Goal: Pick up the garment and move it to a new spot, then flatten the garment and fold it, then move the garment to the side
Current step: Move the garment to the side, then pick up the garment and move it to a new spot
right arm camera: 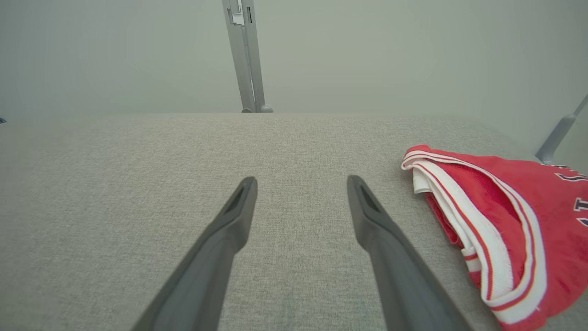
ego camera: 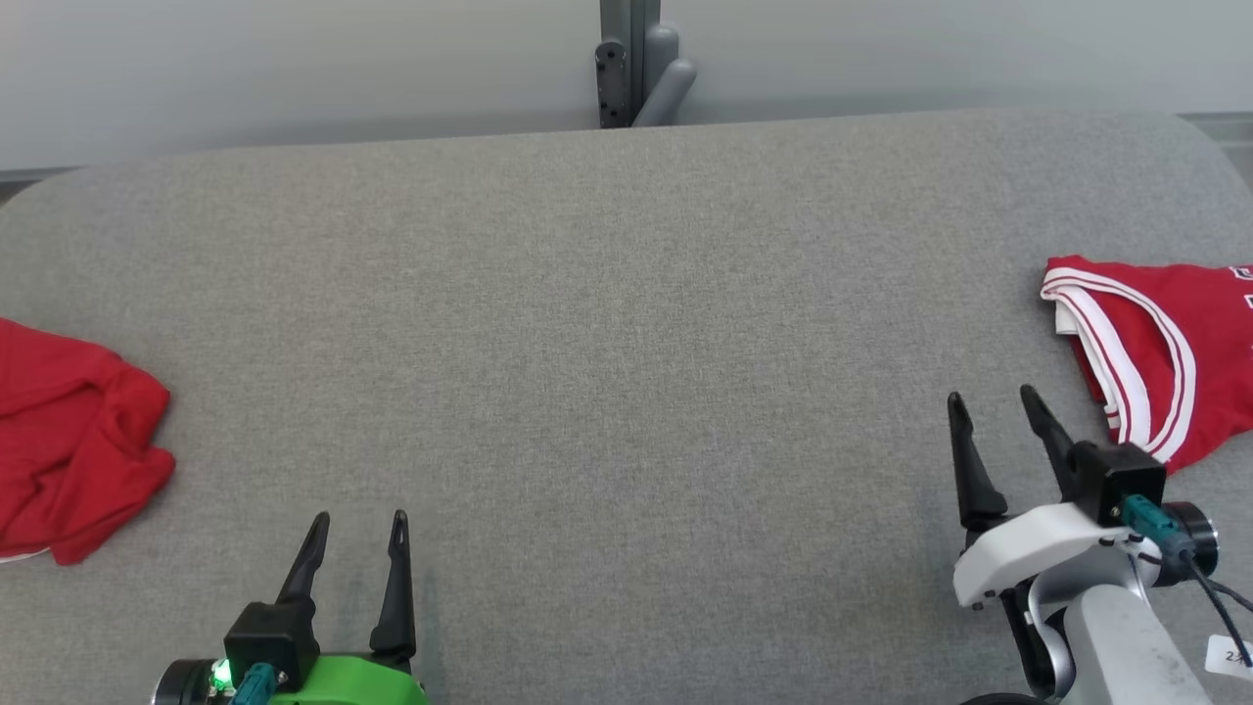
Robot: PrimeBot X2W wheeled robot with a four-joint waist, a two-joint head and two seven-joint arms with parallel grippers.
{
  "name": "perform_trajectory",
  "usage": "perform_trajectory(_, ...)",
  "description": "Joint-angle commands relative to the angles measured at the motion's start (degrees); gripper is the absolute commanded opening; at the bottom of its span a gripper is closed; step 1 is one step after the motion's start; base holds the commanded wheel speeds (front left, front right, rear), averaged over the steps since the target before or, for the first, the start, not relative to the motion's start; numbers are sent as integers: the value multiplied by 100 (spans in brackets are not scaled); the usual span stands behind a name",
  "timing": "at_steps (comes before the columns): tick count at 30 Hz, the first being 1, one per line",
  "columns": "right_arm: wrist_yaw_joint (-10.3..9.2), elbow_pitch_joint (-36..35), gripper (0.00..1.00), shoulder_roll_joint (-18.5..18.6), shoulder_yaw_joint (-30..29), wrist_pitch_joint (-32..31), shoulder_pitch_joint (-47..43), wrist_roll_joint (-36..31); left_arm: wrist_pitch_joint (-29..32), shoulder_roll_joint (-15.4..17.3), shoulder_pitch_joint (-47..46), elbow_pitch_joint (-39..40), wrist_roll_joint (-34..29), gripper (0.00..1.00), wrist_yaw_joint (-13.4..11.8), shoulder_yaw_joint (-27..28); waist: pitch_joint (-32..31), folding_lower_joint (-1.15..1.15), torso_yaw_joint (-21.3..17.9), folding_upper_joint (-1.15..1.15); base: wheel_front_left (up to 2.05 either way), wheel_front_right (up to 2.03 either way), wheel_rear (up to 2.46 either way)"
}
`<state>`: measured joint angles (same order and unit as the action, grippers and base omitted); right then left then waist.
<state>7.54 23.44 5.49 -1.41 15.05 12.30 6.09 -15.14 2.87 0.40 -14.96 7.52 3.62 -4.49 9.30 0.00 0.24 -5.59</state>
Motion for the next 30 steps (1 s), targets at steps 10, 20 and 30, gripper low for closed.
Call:
perform_trajectory(10, -11, -99, 100, -157, 84, 9, -460, -83, 3, 8, 371, 24, 3, 100, -53, 225, -516, 0, 125, 1, 0, 0, 0)
perform_trajectory(20, -11, -109, 100, -227, 113, 9, -598, -126, 3, 8, 430, 96, -22, 100, -18, 328, -587, 0, 135, 1, 0, 0, 0)
perform_trajectory(30, -11, -198, 100, -240, 90, 9, -606, -127, 3, 10, 258, 78, 48, 100, -90, 388, -389, 0, 901, 1, 0, 0, 0)
